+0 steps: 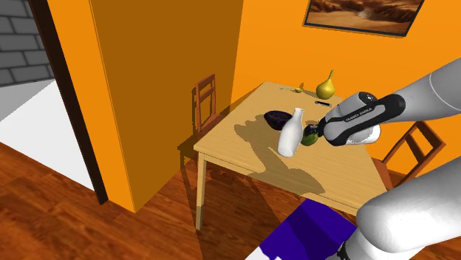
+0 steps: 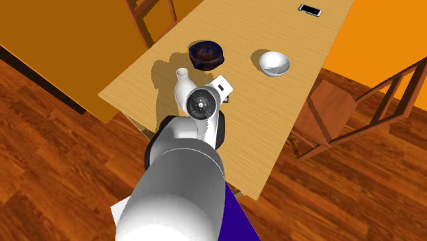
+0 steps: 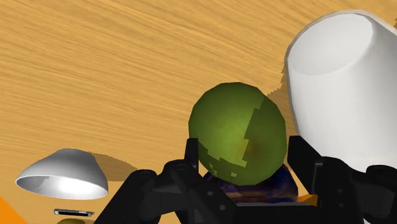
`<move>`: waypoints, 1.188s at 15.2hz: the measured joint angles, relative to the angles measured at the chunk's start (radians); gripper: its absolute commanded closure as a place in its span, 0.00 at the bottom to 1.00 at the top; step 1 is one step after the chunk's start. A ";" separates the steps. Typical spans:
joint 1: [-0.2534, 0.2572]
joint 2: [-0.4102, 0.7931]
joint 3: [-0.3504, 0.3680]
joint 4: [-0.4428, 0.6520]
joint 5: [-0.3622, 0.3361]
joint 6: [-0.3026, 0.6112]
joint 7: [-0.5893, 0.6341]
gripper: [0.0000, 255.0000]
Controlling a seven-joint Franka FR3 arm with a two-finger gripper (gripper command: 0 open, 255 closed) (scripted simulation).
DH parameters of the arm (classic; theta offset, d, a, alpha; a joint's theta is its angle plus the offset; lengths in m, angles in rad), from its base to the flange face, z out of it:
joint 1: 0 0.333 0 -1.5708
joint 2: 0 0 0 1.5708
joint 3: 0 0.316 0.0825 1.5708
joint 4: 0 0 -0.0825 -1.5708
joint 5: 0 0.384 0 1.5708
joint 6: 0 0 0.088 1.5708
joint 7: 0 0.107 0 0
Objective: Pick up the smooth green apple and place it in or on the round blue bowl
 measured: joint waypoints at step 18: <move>0.011 -0.139 0.054 0.148 0.024 -0.284 0.005 1.00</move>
